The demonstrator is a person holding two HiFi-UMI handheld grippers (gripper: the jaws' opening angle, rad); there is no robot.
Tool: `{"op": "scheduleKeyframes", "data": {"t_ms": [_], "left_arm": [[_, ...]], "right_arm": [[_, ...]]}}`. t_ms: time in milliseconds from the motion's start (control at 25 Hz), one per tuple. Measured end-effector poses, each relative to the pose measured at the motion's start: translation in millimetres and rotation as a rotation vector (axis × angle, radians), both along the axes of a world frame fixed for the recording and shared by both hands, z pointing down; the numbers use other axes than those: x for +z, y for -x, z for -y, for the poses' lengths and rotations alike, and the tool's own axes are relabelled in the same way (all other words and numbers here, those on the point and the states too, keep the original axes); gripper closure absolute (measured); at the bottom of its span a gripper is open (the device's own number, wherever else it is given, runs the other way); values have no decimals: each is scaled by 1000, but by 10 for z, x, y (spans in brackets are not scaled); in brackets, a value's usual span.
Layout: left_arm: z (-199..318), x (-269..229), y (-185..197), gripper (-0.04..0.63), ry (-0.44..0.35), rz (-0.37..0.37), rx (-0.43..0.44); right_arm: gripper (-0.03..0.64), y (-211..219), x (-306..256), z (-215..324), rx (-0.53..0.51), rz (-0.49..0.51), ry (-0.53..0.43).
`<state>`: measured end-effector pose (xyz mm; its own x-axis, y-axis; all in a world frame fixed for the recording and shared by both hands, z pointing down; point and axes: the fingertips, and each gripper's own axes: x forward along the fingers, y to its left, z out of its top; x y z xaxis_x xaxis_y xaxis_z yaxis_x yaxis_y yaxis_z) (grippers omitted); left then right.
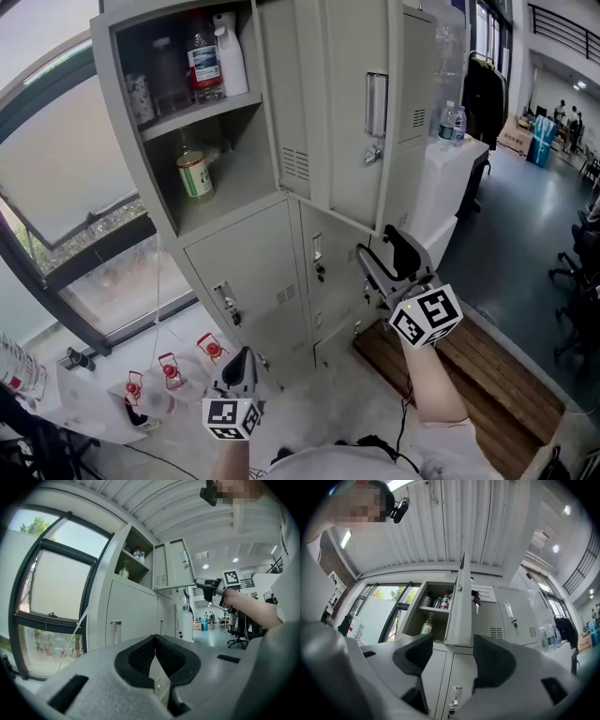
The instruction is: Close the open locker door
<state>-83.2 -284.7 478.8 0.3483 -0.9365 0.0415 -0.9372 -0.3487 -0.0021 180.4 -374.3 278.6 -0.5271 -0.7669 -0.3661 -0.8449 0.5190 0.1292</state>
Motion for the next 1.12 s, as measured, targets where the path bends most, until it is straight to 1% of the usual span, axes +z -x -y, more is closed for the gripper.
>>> {"op": "scheduleKeyframes", "data": {"t_ms": [120,240,520,800,1120], "left_arm": [[-3,1,13,586,-1,2,-9],[-4,-10,44,586,-4,5,-18],[-34,-9,148,586,-1,1,-39],[-81,-22,255,586,-1,3,-55],[-151,-38,499,586,-7,0,-106]], "right_arm": [[379,38,-67,14,-12,-4,-16],[379,56,-74,15,-22,16,-16],[379,213,-110,-117,-68,27,-31],[379,547,-174,-261,-141,17,-50],[379,1008,-243,-380,-237,38,-70]]}}
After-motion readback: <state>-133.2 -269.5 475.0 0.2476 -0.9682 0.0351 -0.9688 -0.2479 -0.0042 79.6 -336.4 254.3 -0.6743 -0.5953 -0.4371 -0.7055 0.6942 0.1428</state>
